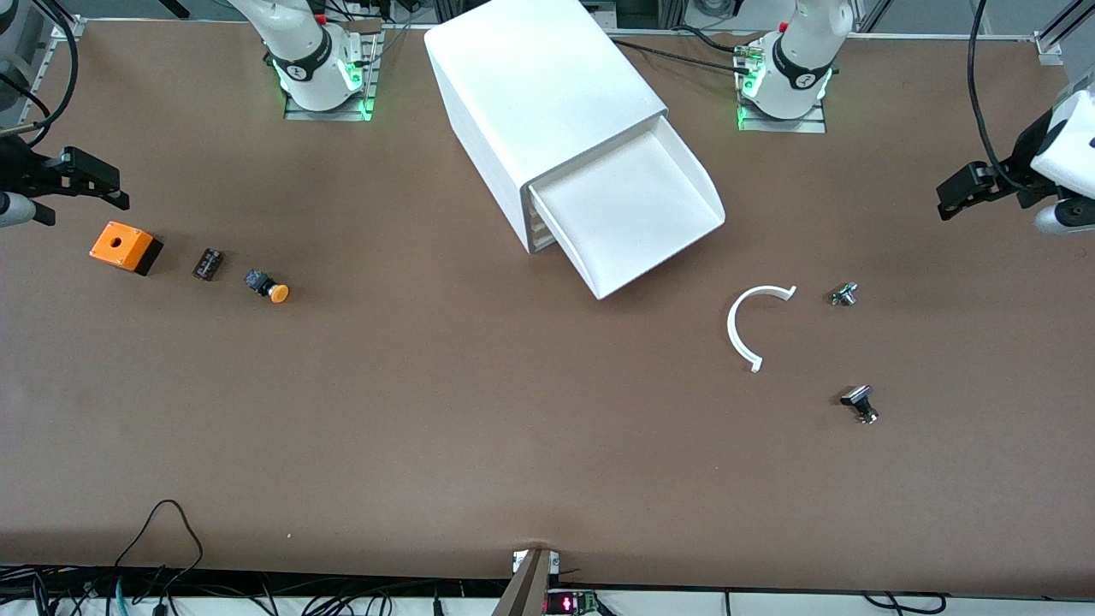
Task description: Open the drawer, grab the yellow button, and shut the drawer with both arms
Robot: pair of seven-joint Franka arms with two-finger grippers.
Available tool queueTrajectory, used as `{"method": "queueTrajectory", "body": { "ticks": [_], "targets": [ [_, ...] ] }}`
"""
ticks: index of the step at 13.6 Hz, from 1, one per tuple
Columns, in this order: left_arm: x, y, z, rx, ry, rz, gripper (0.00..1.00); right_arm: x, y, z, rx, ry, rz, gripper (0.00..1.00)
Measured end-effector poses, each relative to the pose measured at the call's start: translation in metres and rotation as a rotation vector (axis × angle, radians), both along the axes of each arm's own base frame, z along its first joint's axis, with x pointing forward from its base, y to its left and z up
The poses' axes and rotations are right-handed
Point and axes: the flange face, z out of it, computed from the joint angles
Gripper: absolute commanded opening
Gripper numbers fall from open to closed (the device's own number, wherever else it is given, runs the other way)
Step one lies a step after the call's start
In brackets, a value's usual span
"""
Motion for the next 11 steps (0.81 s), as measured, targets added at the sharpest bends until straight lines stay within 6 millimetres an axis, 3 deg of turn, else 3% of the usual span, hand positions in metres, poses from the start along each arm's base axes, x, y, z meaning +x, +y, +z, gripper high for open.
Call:
{"method": "queueTrajectory", "body": {
  "ticks": [3, 8, 11],
  "targets": [
    [0.0, -0.007, -0.001, -0.074, 0.005, 0.005, 1.0, 0.001, 0.016, 0.001, 0.0, -0.001, 0.03, 1.0],
    [-0.004, -0.005, -0.004, -0.096, 0.04, 0.015, 1.0, 0.001, 0.017, 0.003, -0.001, -0.005, 0.03, 1.0],
    [-0.002, -0.018, -0.009, -0.102, 0.051, -0.009, 1.0, 0.0, 0.017, 0.003, -0.002, -0.003, 0.031, 1.0]
  ]
}}
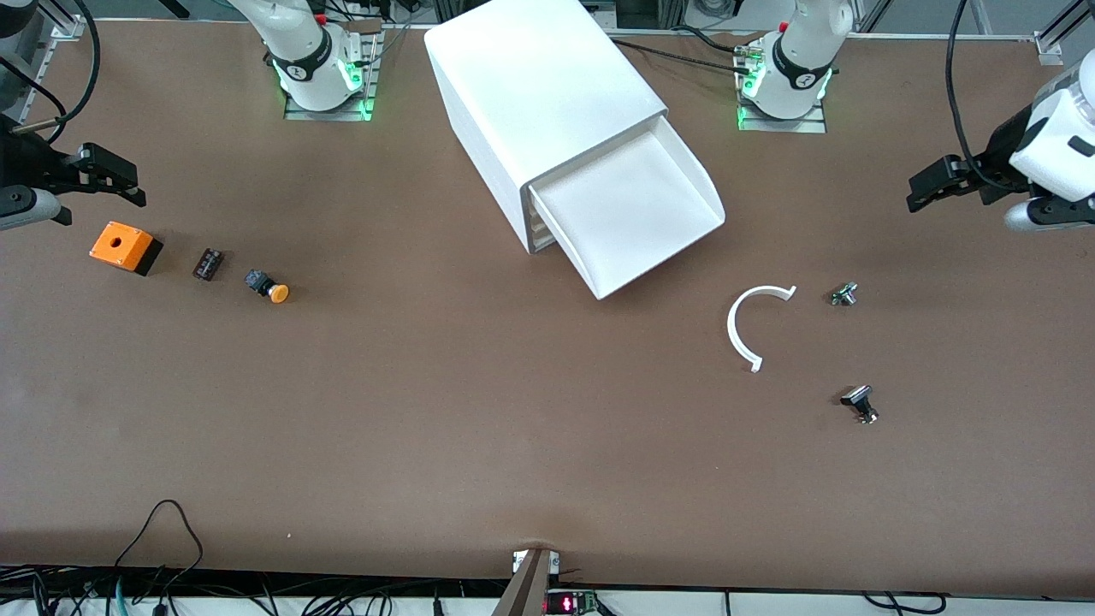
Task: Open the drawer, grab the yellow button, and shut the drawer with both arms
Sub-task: 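Push the open drawer back into the cabinet with the left gripper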
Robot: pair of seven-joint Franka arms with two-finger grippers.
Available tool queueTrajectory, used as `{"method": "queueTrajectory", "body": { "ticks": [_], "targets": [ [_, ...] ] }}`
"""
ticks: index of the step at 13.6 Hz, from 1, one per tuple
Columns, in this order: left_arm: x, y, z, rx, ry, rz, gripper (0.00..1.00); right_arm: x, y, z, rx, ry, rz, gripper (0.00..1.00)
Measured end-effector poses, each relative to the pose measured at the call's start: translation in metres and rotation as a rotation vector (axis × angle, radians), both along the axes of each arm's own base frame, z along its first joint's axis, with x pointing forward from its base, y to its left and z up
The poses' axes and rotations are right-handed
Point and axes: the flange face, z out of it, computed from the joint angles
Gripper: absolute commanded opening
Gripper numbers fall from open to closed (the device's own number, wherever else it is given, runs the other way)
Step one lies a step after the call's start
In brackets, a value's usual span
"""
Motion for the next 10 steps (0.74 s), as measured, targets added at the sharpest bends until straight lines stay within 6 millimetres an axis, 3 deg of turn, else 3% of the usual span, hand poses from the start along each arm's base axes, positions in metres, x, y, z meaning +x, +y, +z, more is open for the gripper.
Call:
{"method": "queueTrajectory", "body": {
  "ticks": [5, 10],
  "targets": [
    [0.01, -0.008, -0.019, -0.007, 0.033, -0.018, 1.0, 0.0, 0.001, 0.002, -0.001, -0.004, 0.002, 1.0],
    [0.018, -0.005, -0.053, -0.016, 0.135, -0.016, 1.0, -0.013, 0.003, 0.009, -0.008, -0.046, 0.002, 1.0]
  ]
}}
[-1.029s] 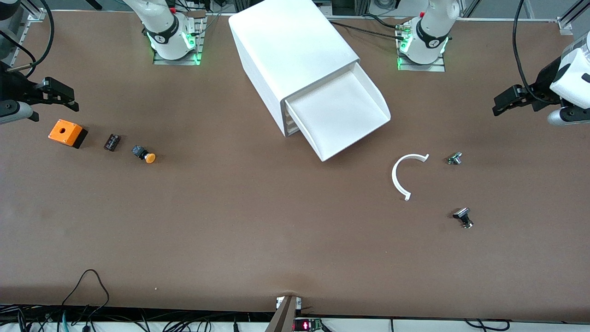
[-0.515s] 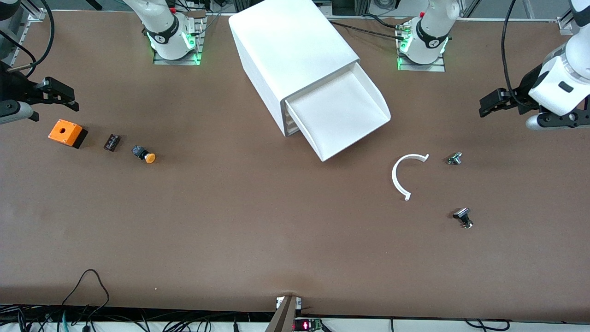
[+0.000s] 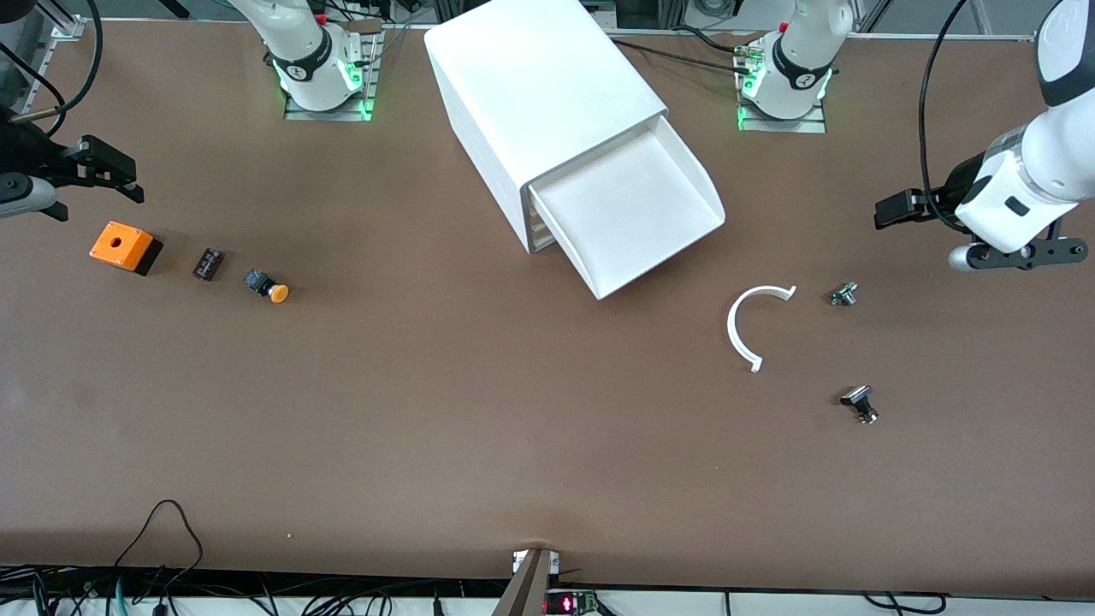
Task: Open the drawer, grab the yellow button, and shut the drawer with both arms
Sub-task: 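Push the open drawer back into the cabinet with the left gripper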
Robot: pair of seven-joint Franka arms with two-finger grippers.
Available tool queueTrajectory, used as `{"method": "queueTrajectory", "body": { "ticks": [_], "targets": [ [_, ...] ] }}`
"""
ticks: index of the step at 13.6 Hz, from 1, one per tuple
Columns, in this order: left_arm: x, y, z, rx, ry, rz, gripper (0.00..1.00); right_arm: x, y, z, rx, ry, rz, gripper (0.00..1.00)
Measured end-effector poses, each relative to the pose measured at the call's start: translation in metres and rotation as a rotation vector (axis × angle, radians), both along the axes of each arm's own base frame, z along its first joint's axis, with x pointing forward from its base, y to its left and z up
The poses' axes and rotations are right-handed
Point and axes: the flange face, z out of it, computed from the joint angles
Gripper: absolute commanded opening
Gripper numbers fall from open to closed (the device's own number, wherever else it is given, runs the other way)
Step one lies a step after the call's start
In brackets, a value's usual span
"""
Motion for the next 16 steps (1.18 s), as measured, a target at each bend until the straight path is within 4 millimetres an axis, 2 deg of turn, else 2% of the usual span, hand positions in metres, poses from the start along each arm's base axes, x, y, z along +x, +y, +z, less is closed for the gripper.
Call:
{"method": "queueTrajectory", "body": {
  "ticks": [2, 5, 12, 16],
  "targets": [
    [-0.001, -0.015, -0.004, 0.005, 0.016, 0.025, 1.0, -0.004, 0.001, 0.003, -0.002, -0.007, 0.0, 1.0],
    [0.001, -0.062, -0.022, 0.045, 0.045, 0.125, 1.0, -0.004, 0.001, 0.004, -0.002, -0.007, 0.0, 1.0],
    [0.032, -0.155, -0.093, 0.048, -0.048, 0.338, 1.0, -0.007, 0.0, 0.002, 0.0, 0.013, 0.015, 1.0],
    [0.02, -0.221, -0.138, 0.014, -0.128, 0.423, 1.0, -0.007, -0.003, 0.003, 0.001, 0.018, 0.035, 1.0]
  ]
}}
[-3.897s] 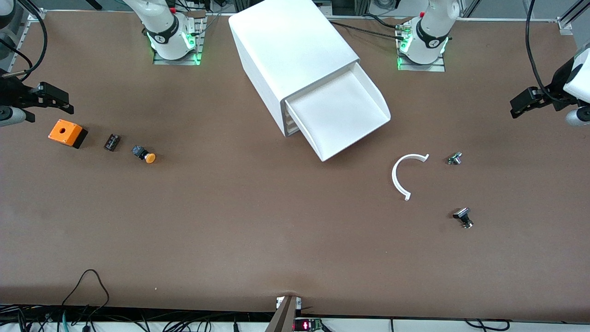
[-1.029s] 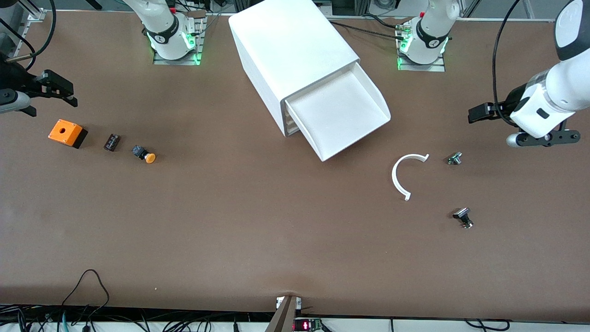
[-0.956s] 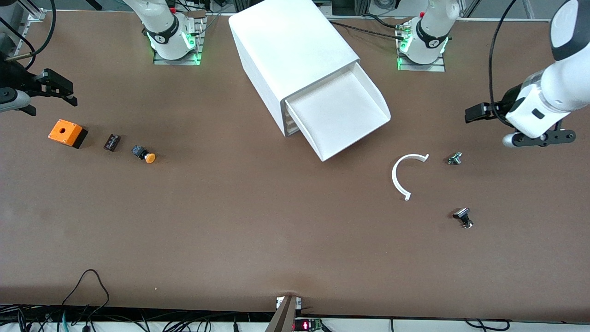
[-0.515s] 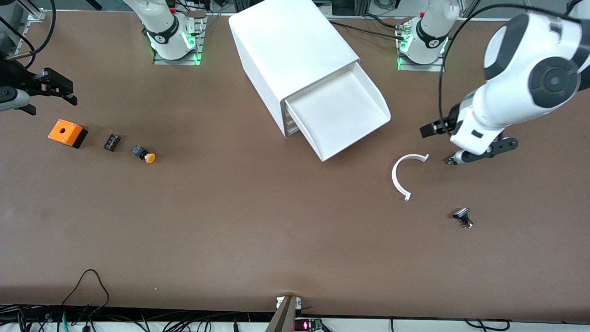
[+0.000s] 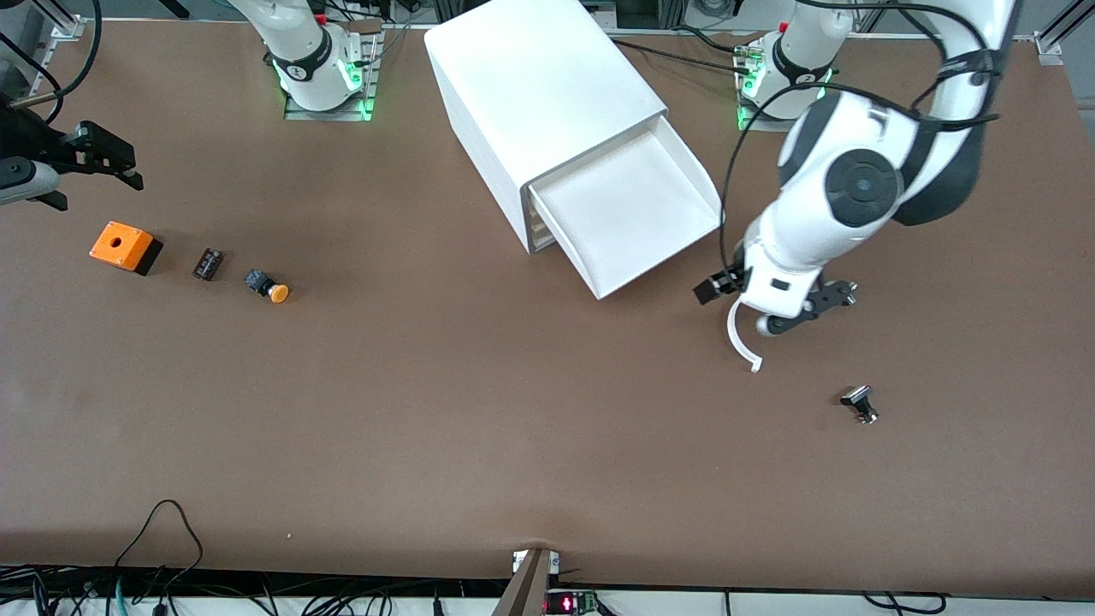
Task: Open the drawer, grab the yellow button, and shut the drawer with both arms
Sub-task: 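Push the open drawer back into the cabinet with the left gripper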
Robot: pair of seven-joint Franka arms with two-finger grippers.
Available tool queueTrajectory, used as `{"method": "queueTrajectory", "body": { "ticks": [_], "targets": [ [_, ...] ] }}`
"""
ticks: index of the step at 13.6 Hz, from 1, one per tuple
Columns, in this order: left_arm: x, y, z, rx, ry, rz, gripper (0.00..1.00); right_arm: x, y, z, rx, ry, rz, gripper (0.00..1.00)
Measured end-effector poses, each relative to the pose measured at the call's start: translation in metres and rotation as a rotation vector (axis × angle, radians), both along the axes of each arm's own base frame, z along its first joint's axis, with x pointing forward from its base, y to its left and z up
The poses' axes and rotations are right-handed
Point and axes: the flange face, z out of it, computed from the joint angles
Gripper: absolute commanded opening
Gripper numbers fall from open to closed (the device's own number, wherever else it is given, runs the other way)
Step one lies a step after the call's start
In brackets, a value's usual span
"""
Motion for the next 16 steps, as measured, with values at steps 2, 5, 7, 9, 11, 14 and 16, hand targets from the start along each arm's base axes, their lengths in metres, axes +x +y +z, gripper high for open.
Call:
{"method": "queueTrajectory", "body": {
  "ticks": [2, 5, 7, 9, 11, 14, 16],
  "targets": [
    [-0.006, -0.018, -0.023, -0.021, -0.041, 0.006, 1.0, 0.001, -0.001, -0.001, 0.0, 0.002, -0.002, 1.0],
    [-0.014, -0.027, -0.055, -0.027, -0.045, -0.001, 1.0, 0.001, -0.002, -0.003, 0.001, 0.005, -0.004, 1.0],
    [-0.029, -0.04, -0.072, -0.022, -0.034, -0.019, 1.0, 0.002, -0.003, -0.004, 0.001, 0.007, -0.006, 1.0],
    [-0.042, -0.052, -0.082, -0.015, -0.021, -0.017, 1.0, 0.002, -0.007, -0.005, 0.002, 0.01, -0.011, 1.0],
    [-0.051, -0.063, -0.084, -0.018, -0.013, -0.015, 1.0, 0.003, -0.009, -0.006, 0.002, 0.012, -0.014, 1.0],
    [-0.071, -0.086, -0.085, -0.036, 0.009, -0.041, 1.0, 0.003, -0.011, -0.008, 0.003, 0.014, -0.017, 1.0],
    [-0.09, -0.098, -0.083, -0.036, 0.017, -0.068, 1.0, 0.004, -0.011, -0.007, 0.003, 0.013, -0.017, 1.0]
  ]
}}
